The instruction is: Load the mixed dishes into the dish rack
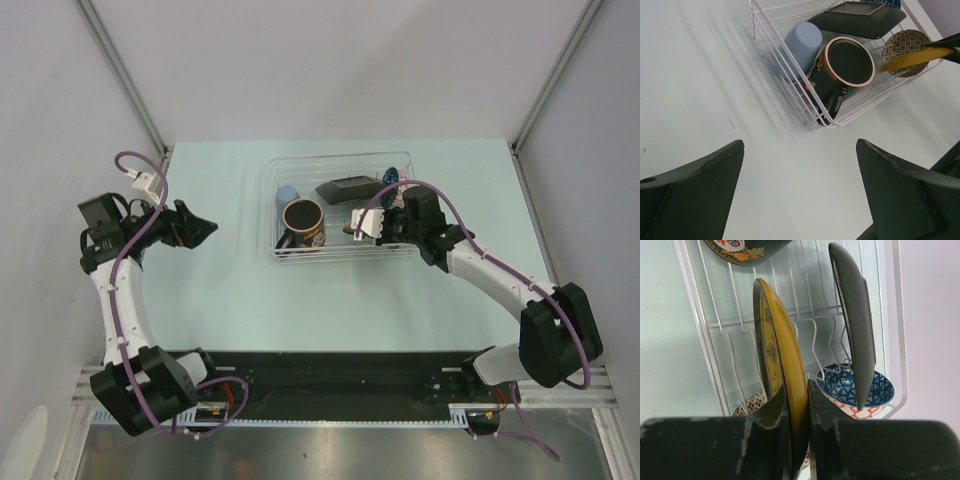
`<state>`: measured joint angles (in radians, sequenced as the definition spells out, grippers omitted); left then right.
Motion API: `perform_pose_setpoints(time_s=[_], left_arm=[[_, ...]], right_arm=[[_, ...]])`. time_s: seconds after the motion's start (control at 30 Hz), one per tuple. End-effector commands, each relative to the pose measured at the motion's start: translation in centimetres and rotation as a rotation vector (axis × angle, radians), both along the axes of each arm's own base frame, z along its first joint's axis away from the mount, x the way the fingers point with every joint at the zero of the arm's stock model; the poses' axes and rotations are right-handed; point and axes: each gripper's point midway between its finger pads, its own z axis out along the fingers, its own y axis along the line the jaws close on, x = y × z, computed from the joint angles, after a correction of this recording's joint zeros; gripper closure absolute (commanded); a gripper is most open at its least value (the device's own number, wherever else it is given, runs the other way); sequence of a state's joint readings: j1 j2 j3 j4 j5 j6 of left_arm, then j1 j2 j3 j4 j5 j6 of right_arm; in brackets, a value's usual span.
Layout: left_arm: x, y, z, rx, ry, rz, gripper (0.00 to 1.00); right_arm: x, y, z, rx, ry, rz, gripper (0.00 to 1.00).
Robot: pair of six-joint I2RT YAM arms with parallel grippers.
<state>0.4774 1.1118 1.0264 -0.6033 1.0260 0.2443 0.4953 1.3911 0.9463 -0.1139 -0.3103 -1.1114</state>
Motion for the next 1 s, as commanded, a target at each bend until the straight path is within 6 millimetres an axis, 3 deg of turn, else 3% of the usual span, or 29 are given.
perform_pose_setpoints(time_s=[0.0,0.2,0.4,0.47,0.5,0.53,0.73,0.9,0.97], left_arm=[[-0.2,-0.3,0.9,0.003,-0.058,-0.028,0.01],[-0.3,-0.4,0.8,0.008,-0.061,-0.031,0.01],[-0.3,-0.4,1.1,0.013,-0.070,-0.029,0.01],[-0.4,-0.4,1.2,0.013,-0.071,-0.029,0.01],[-0.3,-0.4,1.2,0.015,-0.071,-0.028,0.01],[-0.3,-0.4,1.2,0.013,-0.072,-0.029,0.01],[-0.4,-0.5,1.6,0.005,-0.078,-0.033,0.01],[-0.5,-0.6,1.9,0.005,-0.088,-0.035,0.01],[-0.4,-0.6,1.9,0.005,-0.089,-0.036,0.01]], right_arm=[[0.4,0.9,0.0,0.039,-0.004,0.025,1.00],[0.7,1.3,-1.5,0.059,0.047,0.011,0.99],[1.0,1.3,-3.6,0.064,0.120,-0.041,0.86],[1.0,1.2,-3.7,0.069,0.131,-0.060,0.73],[0.9,1.1,-3.7,0.069,0.130,-0.064,0.61],[0.9,1.1,-3.3,0.075,0.124,-0.065,0.01],[0.8,0.9,-1.7,0.109,0.095,-0.119,0.00],[-0.3,1.1,4.0,0.238,0.022,-0.136,0.00],[-1.7,1.2,4.8,0.255,0.040,-0.132,0.00]])
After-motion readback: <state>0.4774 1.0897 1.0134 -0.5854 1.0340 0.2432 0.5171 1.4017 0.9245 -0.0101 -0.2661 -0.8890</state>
